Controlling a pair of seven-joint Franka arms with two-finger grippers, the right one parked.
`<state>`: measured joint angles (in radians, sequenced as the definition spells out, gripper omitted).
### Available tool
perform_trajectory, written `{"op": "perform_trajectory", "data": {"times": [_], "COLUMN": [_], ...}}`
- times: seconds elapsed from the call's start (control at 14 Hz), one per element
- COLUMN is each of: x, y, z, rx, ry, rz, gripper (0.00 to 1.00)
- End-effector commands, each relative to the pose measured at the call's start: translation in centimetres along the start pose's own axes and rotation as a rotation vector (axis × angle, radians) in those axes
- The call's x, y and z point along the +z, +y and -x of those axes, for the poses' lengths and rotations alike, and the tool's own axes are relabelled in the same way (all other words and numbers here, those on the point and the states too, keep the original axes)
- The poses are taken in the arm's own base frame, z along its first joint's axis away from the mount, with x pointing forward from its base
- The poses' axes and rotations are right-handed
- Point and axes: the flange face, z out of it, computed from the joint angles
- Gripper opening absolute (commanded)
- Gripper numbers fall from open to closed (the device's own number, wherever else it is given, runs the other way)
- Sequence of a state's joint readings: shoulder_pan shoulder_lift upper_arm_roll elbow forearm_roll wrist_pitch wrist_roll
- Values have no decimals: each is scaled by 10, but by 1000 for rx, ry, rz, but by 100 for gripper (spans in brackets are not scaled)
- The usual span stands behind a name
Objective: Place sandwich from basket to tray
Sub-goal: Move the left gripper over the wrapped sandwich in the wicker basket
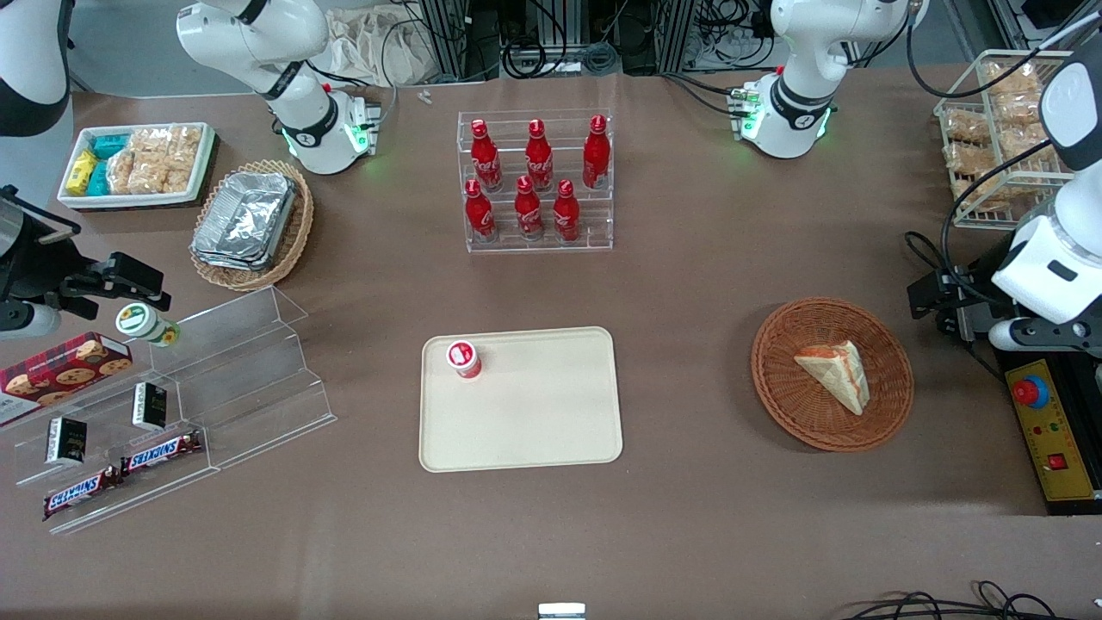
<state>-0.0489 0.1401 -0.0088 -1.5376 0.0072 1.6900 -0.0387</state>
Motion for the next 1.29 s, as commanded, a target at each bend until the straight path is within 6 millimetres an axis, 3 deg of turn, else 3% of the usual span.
{"op": "perform_trajectory", "data": {"times": [0.0,0.21,0.36,0.64,0.86,1.21], "x": [2,6,28,73,126,197], "y": [4,4,18,16,14,10], "z": [-4,-9,-15,-11,-2,16], "rx": [-2,-52,-105,-286,-369,-645], "ry": [-11,-8,-22,-31,-37,-7], "rz": [10,5,-8,0,-4,-4], "gripper": [100,100,100,100,100,100]}}
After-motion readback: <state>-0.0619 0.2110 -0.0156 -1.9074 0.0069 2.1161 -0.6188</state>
